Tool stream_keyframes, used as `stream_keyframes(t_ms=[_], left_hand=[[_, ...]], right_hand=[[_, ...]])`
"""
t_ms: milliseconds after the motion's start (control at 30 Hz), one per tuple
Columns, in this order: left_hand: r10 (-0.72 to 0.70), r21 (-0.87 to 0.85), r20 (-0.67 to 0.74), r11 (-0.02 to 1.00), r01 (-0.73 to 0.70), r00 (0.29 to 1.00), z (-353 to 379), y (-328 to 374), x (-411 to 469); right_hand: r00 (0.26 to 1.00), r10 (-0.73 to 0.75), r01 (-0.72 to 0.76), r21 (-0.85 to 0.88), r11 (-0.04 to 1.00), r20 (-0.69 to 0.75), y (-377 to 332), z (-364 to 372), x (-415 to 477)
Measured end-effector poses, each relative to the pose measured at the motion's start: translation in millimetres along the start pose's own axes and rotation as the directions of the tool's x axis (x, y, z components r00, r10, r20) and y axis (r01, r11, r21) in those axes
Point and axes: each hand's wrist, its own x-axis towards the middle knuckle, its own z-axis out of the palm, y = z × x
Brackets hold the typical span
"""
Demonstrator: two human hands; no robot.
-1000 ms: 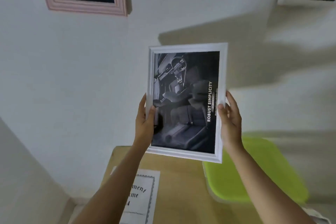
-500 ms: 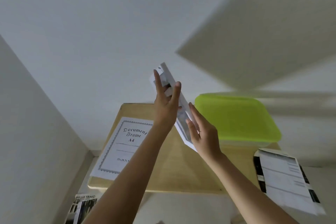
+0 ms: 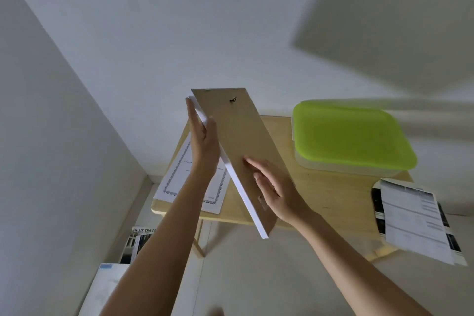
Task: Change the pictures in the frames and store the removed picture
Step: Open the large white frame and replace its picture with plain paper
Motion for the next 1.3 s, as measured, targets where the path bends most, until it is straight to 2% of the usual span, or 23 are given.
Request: stream_keyframes(t_ms=[100,200,267,333,400,567,667,733,833,967,1300], left_hand=[[-0.083,-0.028,-0.063,0.996,0.082,0.994,-30,-15,8],[-0.170,-0.104,-0.053,0.981,0.163,0.984,-53,-26,15],[-0.225,-0.140,-0.057,0.966,0.216,0.973,-64,-37,18],[-0.273,-0.160,-0.057,0.952,0.261,0.960,-70,-49,21],[-0.323,-0.145,-0.022,0.937,0.317,0.946,-71,-67,26],[-0.396,0.090,0.142,0.918,0.387,0.907,-58,-118,29],[-0.468,0.228,0.223,0.878,0.422,0.855,-48,-143,28],[-0.474,0.281,0.290,0.872,0.400,0.831,-42,-158,31],[-0.506,0.343,0.299,0.848,0.404,0.809,-31,-170,37],[-0.499,0.389,0.328,0.845,0.366,0.802,-20,-184,47],[-0.503,0.352,0.401,0.856,0.378,0.766,-10,-207,67]], right_hand=[[0.985,0.149,-0.148,0.012,0.989,-0.089,20,1,6],[0.905,0.368,-0.382,-0.026,0.924,-0.213,36,4,18],[0.802,0.579,-0.568,0.113,0.815,-0.150,45,11,21],[0.708,0.706,-0.677,0.265,0.686,-0.017,54,21,19],[0.659,0.752,-0.714,0.319,0.623,0.005,65,33,11],[0.479,0.858,-0.723,0.473,0.504,-0.182,89,48,-4],[0.409,0.874,-0.729,0.481,0.487,-0.263,108,49,-9],[0.402,0.859,-0.749,0.426,0.507,-0.316,116,50,-10],[0.435,0.818,-0.770,0.314,0.555,-0.377,125,51,-9],[0.430,0.797,-0.811,0.206,0.547,-0.424,141,53,-9],[0.457,0.774,-0.869,-0.034,0.494,-0.439,165,50,-4]])
